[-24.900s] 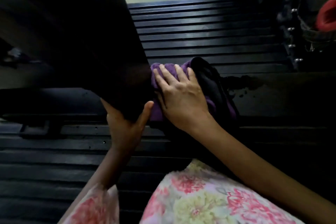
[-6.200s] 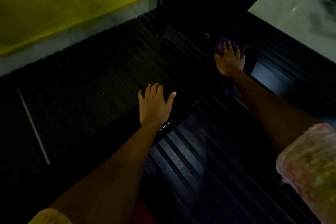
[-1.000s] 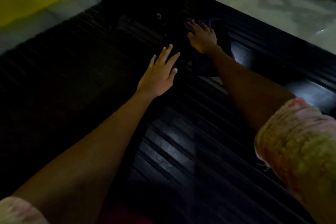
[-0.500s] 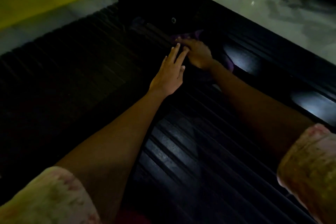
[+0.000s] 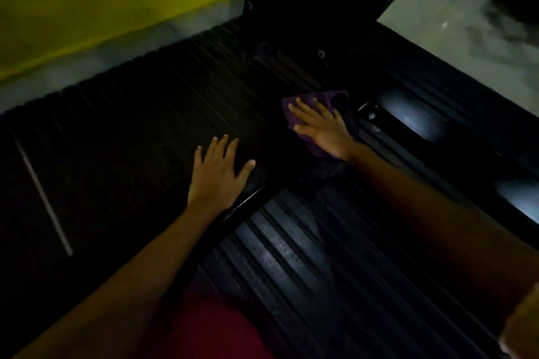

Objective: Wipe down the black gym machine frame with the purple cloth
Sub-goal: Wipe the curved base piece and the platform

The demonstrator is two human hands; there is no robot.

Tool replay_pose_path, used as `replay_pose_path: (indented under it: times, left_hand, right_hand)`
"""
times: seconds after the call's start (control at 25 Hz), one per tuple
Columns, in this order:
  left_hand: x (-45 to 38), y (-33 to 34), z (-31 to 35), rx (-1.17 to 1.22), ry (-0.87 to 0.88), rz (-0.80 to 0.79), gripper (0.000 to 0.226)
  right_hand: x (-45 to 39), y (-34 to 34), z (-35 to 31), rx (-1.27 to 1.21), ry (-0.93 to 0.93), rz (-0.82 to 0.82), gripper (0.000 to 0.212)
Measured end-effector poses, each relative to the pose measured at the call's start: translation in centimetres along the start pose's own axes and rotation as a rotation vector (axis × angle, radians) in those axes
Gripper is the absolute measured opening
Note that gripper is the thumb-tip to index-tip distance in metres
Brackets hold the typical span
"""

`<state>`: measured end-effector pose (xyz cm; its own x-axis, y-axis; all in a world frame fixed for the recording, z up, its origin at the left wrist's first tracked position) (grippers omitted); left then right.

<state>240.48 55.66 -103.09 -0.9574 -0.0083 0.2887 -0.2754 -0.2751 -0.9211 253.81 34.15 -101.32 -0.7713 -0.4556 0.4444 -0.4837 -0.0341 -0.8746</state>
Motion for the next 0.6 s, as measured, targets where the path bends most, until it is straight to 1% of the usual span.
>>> replay_pose_path:
  times: [0.08, 0.12, 0.2, 0.24, 0.32, 0.4, 0.48, 0.56, 0.6]
  left_hand:
    - [-0.4, -0.1, 0.3, 0.023, 0.022, 0.013, 0.064]
    - [-0.3, -0.3, 0.3, 0.042, 0.031, 0.023, 0.063]
    - [-0.1, -0.2, 0.1, 0.078, 0.051, 0.046, 0.06]
    - [0.0, -0.2, 0.0, 0.096, 0.063, 0.058, 0.059]
    - [0.0, -0.3, 0.0, 0.117, 0.087, 0.077, 0.06]
    - [0.0, -0.4, 0.1, 0.128, 0.108, 0.11, 0.059]
    - [0.3, -0.5, 0.1, 0.208, 0.136, 0.148, 0.056]
    - [0.7, -0.9, 0.1, 0.394, 0.167, 0.171, 0.05]
    - [0.9, -1.1, 0.0, 0.492, 0.185, 0.177, 0.046]
  right_hand:
    - [-0.4, -1.0, 1.7, 0.041, -0.065, 0.02, 0.06]
    - [-1.1, -1.8, 2.5, 0.065, -0.029, 0.029, 0.064]
    - [-2.7, -2.8, 3.2, 0.039, 0.127, 0.056, 0.066]
    - [-3.2, -3.0, 2.8, -0.017, 0.197, 0.078, 0.063]
    - [-3.1, -2.3, 1.0, -0.063, 0.254, 0.117, 0.059]
    - [-2.0, -0.5, -1.6, -0.009, 0.233, 0.145, 0.058]
    - [-0.2, 1.3, -4.6, 0.032, 0.172, 0.161, 0.059]
    - [1.3, 2.6, -6.5, 0.067, 0.047, 0.159, 0.061]
    - [1.6, 2.5, -6.6, 0.071, -0.01, 0.126, 0.064]
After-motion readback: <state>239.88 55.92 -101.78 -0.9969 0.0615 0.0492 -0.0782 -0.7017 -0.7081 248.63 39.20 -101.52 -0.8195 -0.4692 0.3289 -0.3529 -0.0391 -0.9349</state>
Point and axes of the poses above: each hand's wrist, its own x-axis away from the middle knuckle, its own y-axis out of the palm, z = x × y, the point moved 2 cm from there along -x, towards the middle knuckle, and after that the axes turned 15 degrees about -z, right-handed, at the moved point
